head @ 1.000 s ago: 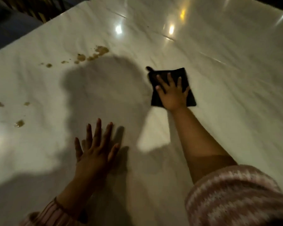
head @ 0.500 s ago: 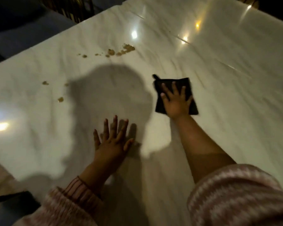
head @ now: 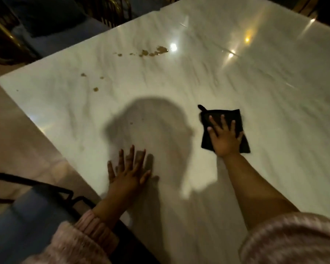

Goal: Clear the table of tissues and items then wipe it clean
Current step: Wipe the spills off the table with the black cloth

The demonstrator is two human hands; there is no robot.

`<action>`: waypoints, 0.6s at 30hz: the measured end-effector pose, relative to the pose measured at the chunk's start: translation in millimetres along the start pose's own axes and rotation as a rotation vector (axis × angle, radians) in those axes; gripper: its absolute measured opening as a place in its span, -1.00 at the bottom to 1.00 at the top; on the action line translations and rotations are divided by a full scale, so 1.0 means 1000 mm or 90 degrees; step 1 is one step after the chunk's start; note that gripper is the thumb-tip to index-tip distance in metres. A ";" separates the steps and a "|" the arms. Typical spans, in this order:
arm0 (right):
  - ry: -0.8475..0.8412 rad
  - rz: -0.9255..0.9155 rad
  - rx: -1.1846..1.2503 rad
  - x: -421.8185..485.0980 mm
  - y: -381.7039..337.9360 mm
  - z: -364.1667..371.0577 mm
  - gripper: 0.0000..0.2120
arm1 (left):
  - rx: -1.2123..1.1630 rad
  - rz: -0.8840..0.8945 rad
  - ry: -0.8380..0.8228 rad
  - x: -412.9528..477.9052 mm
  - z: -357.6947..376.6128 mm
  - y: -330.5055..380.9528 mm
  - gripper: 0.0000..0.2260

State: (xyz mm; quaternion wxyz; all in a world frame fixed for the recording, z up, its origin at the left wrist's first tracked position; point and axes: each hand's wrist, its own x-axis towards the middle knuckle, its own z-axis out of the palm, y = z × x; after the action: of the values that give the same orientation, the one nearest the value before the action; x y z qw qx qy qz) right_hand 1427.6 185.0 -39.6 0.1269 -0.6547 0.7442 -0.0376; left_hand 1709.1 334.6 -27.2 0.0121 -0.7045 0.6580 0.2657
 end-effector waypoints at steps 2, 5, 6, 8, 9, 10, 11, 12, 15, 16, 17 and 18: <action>-0.015 -0.133 -0.043 -0.036 -0.024 0.012 -0.52 | -0.009 0.003 -0.008 -0.011 0.008 0.001 -0.38; -0.075 -0.391 -0.082 -0.088 -0.011 0.019 -0.43 | -0.012 0.011 -0.008 -0.022 0.014 0.004 -0.45; -0.081 -0.416 -0.076 -0.091 0.002 0.015 -0.42 | -0.009 0.008 -0.001 -0.022 0.015 0.005 -0.45; -0.049 -0.375 -0.069 -0.091 0.035 0.006 -0.43 | 0.010 -0.003 0.010 -0.022 0.016 0.007 -0.45; -0.030 -0.314 -0.060 -0.091 0.053 0.002 -0.44 | 0.020 -0.007 0.014 -0.022 0.017 0.007 -0.45; -0.017 -0.244 -0.046 -0.093 0.070 -0.001 -0.46 | 0.027 -0.011 0.020 -0.021 0.018 0.007 -0.45; -0.011 -0.183 -0.029 -0.098 0.085 -0.003 -0.49 | 0.029 -0.015 0.023 -0.021 0.018 0.006 -0.45; -0.004 -0.132 -0.018 -0.107 0.099 -0.005 -0.50 | 0.029 -0.016 0.022 -0.022 0.020 0.006 -0.45; 0.003 -0.036 -0.018 -0.145 0.119 -0.004 -0.50 | 0.026 -0.023 0.016 -0.024 0.020 0.009 -0.46; 0.004 -0.021 -0.024 -0.158 0.119 -0.003 -0.48 | 0.028 -0.027 0.012 -0.025 0.020 0.010 -0.47; 0.010 -0.011 -0.032 -0.173 0.117 0.000 -0.45 | 0.030 -0.024 0.008 -0.026 0.020 0.010 -0.47; 0.014 -0.007 -0.035 -0.187 0.113 0.003 -0.43 | 0.029 -0.021 0.006 -0.026 0.020 0.011 -0.47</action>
State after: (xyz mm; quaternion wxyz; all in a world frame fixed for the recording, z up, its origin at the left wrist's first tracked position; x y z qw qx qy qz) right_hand 1339.9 385.0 -41.0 0.1004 -0.6618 0.7425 -0.0254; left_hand 1691.8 364.9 -30.6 0.0291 -0.7159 0.6524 0.2469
